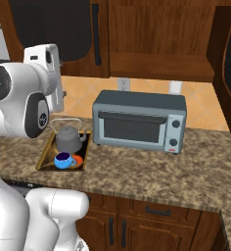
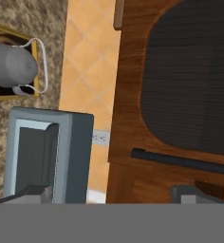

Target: Pick the kettle from the counter and place it on the tray. Then pick the mug from the cabinet and place it on the tray. Then close the cabinet doors.

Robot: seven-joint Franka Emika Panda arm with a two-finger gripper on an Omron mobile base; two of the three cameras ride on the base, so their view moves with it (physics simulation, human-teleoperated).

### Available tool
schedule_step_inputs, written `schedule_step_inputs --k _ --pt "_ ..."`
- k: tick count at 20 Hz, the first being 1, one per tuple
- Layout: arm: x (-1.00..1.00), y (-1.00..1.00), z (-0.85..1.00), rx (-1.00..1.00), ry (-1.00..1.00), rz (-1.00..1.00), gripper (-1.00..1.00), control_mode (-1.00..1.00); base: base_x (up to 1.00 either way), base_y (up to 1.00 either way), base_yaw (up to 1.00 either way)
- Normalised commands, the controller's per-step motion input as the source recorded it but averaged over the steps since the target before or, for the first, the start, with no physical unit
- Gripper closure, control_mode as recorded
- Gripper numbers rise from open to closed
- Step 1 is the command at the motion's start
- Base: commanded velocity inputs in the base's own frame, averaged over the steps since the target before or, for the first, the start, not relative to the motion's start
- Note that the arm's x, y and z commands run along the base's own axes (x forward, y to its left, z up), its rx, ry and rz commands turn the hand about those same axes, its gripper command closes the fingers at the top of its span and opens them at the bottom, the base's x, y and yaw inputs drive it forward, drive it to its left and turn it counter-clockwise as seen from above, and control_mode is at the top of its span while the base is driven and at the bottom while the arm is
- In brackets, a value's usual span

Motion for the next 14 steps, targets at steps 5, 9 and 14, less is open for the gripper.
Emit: schedule_step_inputs --k 5,9,14 --pt "-0.4 -0.21 0.04 -0.02 0.0 0.0 -1.0 -1.0 0.0 0.0 0.0" --pt "-0.36 -0.23 0.05 -0.07 0.0 -0.03 -1.0 -1.0 0.0 0.0 0.0" --pt "-0.36 -0.24 0.05 -0.09 0.0 -0.08 -1.0 -1.0 0.0 0.0 0.0"
